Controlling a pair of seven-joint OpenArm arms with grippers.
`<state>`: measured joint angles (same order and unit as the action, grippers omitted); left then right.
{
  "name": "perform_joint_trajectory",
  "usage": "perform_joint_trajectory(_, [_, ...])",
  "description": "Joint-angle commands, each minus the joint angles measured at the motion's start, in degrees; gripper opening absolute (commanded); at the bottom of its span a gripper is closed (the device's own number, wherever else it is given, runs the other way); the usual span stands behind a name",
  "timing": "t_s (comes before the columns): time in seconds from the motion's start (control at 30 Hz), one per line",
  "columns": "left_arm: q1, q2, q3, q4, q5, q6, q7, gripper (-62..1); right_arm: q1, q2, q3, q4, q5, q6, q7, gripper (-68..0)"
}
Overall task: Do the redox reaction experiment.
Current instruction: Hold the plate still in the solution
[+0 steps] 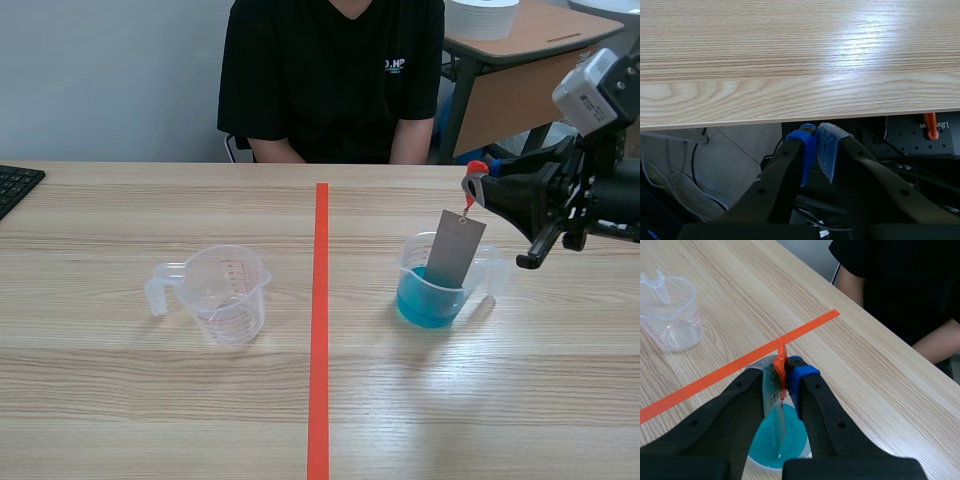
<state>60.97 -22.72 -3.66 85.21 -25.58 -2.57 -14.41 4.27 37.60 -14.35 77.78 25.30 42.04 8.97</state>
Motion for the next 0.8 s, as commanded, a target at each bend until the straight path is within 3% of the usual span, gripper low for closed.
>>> perform_joint_trajectory(0.0, [0.11, -0.02, 0.37, 0.68, -0.33, -0.09, -0.57, -56.0, 0.66, 0.96, -0.20, 0.22, -0.48, 0.68, -0.85, -66.2])
perform_joint_trajectory(0.5, [0.11, -0.02, 0.37, 0.68, -0.33, -0.09, -0.57, -56.0, 0.44, 1.14, 2.47, 3.32, -0.35, 0.68, -2.73, -66.2])
perform_joint_trajectory(0.77, [0.11, -0.02, 0.37, 0.68, -0.33, -0.09, -0.57, -56.0, 0.46, 1.29, 5.22, 8.24, 5.25, 0.68, -9.94, -66.2])
